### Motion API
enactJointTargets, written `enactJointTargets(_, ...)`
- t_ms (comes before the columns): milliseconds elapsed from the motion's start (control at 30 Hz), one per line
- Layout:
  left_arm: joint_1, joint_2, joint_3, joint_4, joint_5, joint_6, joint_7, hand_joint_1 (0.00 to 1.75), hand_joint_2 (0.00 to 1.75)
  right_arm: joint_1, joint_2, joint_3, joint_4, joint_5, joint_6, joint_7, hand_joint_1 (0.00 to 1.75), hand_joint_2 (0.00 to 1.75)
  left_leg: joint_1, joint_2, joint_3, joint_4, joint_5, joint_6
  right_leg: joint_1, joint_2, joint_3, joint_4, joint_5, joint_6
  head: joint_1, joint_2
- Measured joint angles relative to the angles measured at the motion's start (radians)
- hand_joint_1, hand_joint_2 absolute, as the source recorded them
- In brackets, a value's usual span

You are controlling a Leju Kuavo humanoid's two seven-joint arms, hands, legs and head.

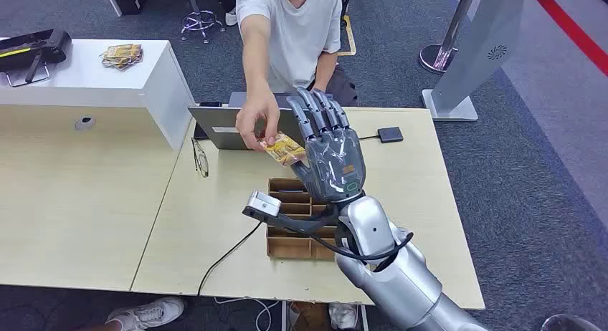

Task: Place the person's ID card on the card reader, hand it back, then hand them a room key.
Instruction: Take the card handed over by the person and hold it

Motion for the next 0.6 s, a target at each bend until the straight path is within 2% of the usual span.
enactJointTargets(600, 0.001, 0.000, 0.000, 0.000, 0.011, 0.003, -0.001, 0.00, 0.00, 0.016, 0.000, -0.015, -0.024, -0.017, -0.012, -0.022, 1.75, 1.75, 0.000, 0.000, 0.000, 0.000, 0.000, 0.000, 0.000, 0.000, 0.000, 0.000, 0.000, 0.000, 0.000, 0.000)
